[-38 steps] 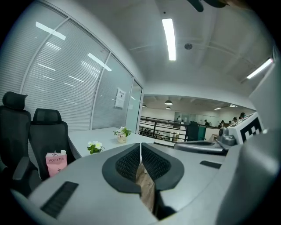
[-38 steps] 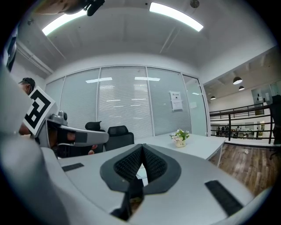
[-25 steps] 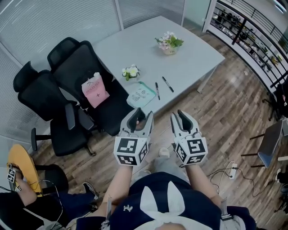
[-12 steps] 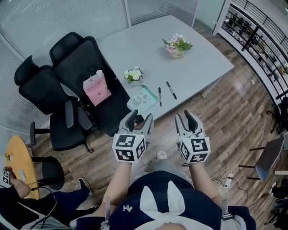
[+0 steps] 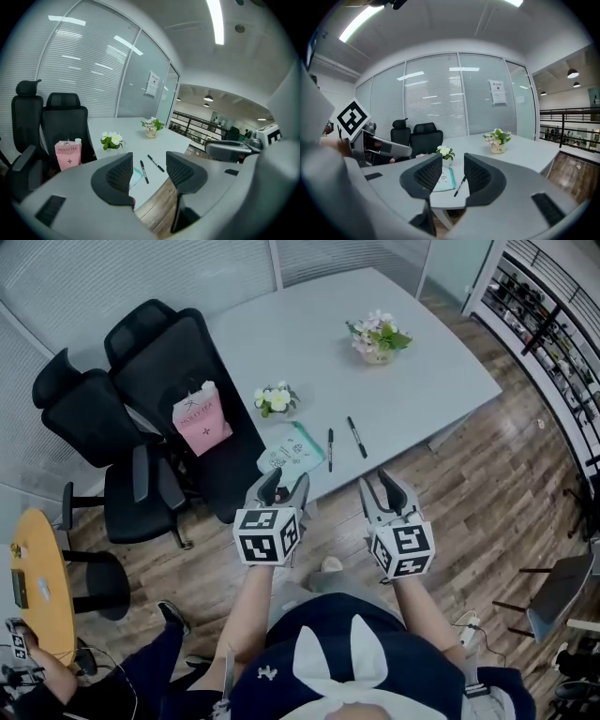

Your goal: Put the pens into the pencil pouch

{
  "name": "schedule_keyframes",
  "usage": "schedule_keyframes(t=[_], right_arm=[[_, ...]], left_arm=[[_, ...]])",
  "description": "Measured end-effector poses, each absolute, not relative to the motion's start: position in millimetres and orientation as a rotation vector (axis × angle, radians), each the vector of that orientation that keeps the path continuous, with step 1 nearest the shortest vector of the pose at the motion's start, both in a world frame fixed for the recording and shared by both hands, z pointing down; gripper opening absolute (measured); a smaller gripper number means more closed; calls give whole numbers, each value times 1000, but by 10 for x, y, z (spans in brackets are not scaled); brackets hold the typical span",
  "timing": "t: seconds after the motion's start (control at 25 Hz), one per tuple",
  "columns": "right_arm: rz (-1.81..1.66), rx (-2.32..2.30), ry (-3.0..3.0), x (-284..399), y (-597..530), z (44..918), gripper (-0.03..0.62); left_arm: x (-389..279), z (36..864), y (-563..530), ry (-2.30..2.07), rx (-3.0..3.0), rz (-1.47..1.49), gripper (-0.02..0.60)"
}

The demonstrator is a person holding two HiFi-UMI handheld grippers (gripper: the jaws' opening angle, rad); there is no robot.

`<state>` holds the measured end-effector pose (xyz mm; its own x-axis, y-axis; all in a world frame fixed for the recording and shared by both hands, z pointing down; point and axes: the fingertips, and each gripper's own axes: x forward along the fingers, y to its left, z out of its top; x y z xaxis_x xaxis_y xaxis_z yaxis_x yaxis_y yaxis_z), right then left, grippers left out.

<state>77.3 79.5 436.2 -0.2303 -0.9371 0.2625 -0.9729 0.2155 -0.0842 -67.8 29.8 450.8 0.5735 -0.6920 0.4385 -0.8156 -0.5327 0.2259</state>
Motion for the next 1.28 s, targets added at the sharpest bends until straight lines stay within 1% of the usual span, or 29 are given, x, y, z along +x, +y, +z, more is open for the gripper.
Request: schedule_keyframes(t=[0.24,0.48,0.76,1.28], right_arm=[[383,1773,-2364,810,693,4456,137],[414,1733,-2378,817,610,4538,138],[462,1727,-2336,850,416,4650,140],[605,1758,-2235,925,-56,4944,148]], left_arm=[[-641,4747,254,-1221,2325,460,229],[-609,4911,126,-1177,2239,418,229],[-502,5138,-245,-1155,2160,450,229],[-232,5824,-853,-1006,1909,517,219]])
